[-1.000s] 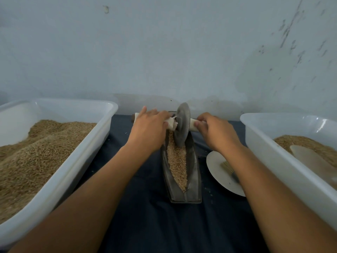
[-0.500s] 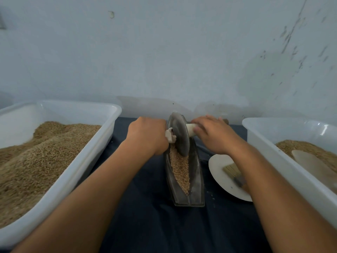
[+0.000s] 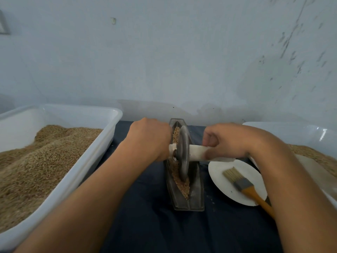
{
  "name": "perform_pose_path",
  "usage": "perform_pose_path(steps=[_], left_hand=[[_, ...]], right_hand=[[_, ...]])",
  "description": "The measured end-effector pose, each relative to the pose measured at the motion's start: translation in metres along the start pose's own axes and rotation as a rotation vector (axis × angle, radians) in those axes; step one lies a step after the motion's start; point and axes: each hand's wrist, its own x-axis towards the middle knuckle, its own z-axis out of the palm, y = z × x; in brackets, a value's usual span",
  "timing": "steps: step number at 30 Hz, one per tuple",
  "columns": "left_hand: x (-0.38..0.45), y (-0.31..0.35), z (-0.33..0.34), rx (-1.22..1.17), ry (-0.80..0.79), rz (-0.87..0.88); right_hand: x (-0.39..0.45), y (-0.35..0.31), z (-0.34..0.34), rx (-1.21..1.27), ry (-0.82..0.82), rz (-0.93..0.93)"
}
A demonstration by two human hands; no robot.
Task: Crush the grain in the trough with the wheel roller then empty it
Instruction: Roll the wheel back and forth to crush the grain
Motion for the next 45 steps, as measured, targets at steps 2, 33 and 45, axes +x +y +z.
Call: perform_pose_path(steps=[2, 33, 45], left_hand=[[-0.003, -0.001, -0.005, -0.014, -0.025, 0.009], [0.039, -0.006, 0.062, -0.227, 0.213, -0.021], [0.000, -0.004, 0.002, -0.011, -0.058, 0.004]], right_hand=[[-0.005, -0.003, -0.004, -0.016, -0.012, -0.006], [0.067, 0.023, 0.061, -0.029, 0.467, 0.006], [0.009, 0.013, 0.004, 0.096, 0.017, -0.062]])
